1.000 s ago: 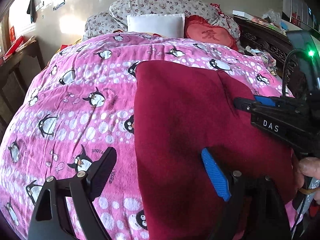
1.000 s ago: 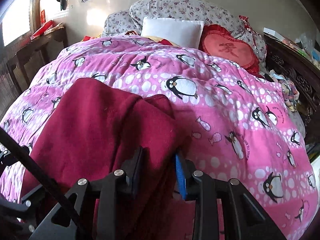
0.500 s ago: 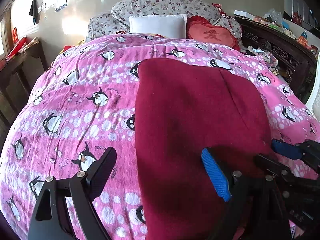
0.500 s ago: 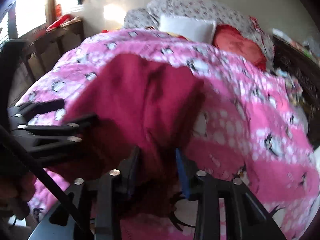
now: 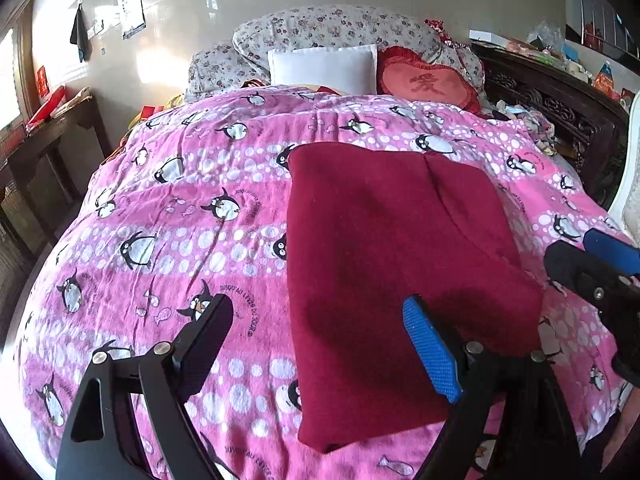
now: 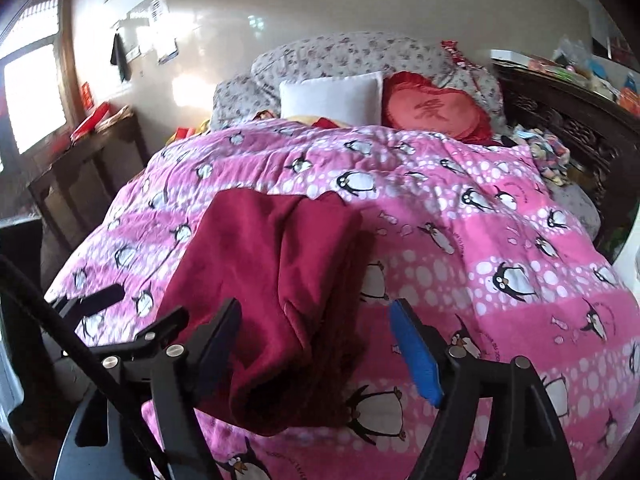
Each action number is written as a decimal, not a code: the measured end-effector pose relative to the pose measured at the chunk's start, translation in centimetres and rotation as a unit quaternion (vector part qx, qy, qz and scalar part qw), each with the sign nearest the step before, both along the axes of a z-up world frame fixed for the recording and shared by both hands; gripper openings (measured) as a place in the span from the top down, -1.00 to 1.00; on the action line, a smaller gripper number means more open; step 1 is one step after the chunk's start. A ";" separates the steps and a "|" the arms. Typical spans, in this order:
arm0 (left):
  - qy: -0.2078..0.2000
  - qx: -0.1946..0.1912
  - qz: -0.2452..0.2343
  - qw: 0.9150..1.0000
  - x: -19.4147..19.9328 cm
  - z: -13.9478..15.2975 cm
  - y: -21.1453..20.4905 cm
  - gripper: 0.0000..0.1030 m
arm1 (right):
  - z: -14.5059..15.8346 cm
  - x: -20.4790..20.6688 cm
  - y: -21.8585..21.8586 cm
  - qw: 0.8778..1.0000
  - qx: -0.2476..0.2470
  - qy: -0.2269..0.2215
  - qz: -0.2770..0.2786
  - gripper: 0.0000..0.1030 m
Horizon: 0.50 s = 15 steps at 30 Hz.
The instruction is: Fold small clothes
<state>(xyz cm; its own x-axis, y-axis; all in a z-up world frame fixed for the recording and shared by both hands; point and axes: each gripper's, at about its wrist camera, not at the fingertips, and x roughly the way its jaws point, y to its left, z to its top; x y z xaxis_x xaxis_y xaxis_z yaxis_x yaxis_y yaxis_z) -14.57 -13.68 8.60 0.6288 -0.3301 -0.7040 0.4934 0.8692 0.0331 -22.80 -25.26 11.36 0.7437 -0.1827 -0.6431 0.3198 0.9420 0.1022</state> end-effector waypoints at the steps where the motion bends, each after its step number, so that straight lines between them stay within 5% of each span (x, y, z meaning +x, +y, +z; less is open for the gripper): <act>1: -0.002 -0.004 0.001 1.000 -0.2 0.2 0.1 -0.68 | 0.1 -0.1 0.0 1.000 0.001 -0.001 -0.001 -0.60; 15: -0.019 -0.021 0.015 0.999 -1.0 1.4 0.7 -0.68 | 0.4 -0.4 0.1 1.000 -0.004 0.005 -0.012 -0.75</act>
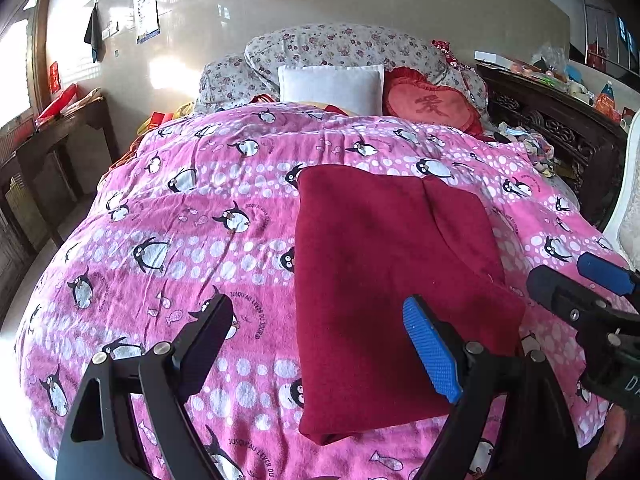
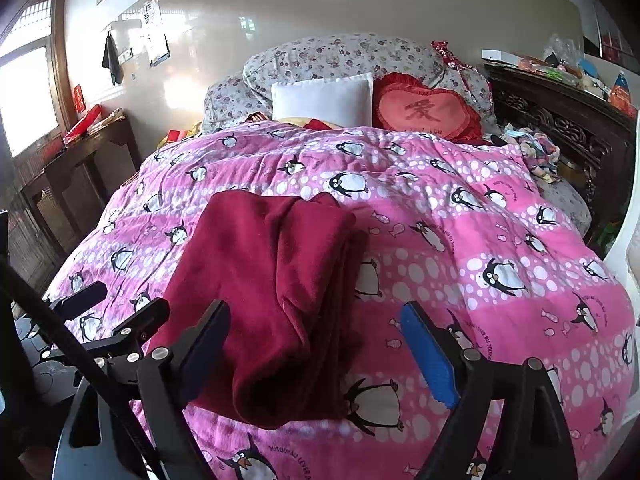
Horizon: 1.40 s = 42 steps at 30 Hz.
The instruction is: Fold small clothes
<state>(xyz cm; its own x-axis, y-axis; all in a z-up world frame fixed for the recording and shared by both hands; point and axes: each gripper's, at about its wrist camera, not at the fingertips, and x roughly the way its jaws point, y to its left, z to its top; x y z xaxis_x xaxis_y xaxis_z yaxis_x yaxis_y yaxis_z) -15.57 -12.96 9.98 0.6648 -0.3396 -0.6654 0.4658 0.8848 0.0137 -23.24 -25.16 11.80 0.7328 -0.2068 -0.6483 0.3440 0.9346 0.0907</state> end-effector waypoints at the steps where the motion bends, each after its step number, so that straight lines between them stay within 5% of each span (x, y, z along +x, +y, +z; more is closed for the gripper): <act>1: -0.001 0.001 0.000 1.000 0.0 0.0 0.0 -0.68 | 0.0 0.1 0.1 1.000 0.000 0.001 0.001 -0.75; 42: 0.012 0.005 -0.002 1.000 0.7 -1.0 -0.4 -0.68 | -1.2 1.3 0.3 1.000 0.001 0.022 0.006 -0.78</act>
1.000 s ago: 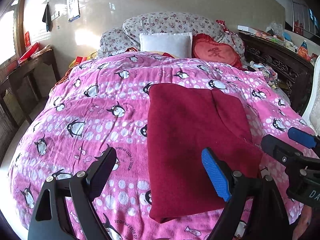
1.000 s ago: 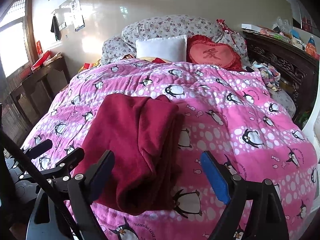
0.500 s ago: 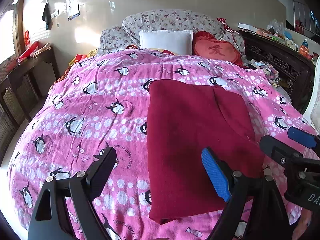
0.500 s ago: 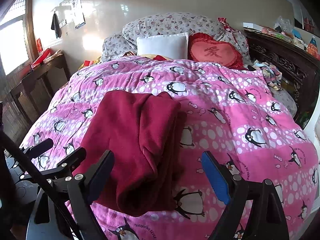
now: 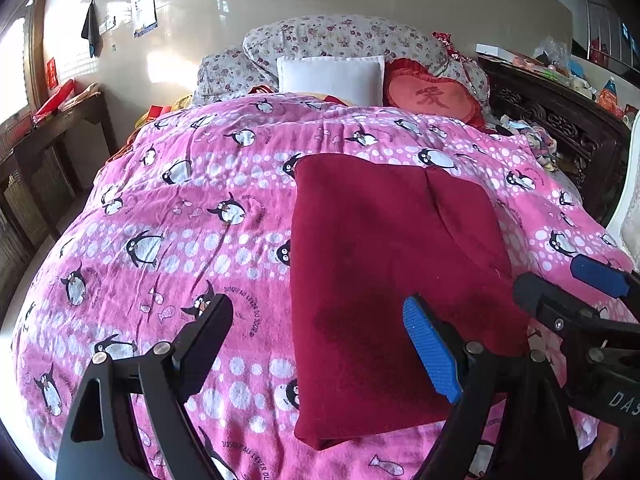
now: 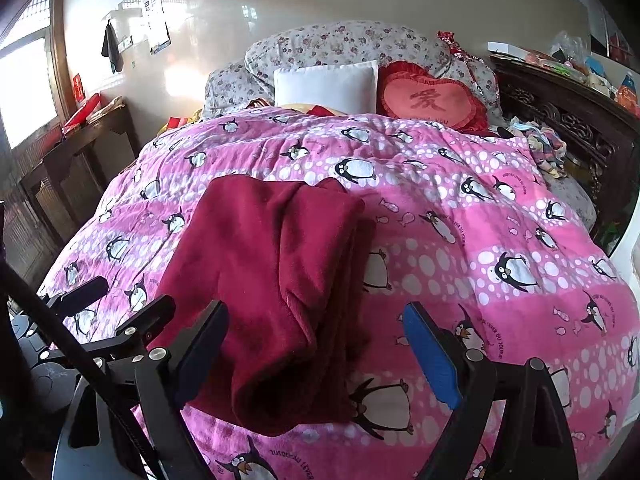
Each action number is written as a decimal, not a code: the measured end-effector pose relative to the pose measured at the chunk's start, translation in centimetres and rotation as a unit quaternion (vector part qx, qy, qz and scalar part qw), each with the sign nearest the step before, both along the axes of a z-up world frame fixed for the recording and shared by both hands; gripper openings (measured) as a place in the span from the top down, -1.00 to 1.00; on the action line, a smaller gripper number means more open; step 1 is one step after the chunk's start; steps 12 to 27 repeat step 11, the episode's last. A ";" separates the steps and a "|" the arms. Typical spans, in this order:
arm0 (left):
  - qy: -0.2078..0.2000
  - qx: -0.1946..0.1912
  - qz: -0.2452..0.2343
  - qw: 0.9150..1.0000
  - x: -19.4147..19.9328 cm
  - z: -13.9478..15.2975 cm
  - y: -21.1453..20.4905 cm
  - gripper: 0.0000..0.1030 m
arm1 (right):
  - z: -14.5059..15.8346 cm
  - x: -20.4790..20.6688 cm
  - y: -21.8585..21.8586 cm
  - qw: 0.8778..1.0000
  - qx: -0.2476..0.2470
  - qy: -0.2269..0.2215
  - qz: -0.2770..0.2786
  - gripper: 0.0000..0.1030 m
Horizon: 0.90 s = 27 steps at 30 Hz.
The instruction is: Fold small clothes
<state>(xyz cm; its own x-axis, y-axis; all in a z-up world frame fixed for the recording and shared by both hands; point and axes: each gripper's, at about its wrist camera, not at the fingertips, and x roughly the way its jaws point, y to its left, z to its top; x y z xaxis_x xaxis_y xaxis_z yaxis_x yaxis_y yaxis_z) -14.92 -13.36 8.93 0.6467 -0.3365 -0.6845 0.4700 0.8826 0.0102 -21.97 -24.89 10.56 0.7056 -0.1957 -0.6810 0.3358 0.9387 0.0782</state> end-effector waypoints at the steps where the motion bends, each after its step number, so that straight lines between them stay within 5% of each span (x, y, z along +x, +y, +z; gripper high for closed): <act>1: -0.001 0.000 0.000 1.000 0.0 0.0 0.0 -0.68 | -0.1 0.1 0.0 1.000 0.000 0.001 0.001 -0.78; 27: -0.006 -0.006 -0.006 1.000 1.4 0.3 1.7 -0.68 | -0.1 0.0 -0.7 1.000 -0.007 -0.001 0.003 -0.78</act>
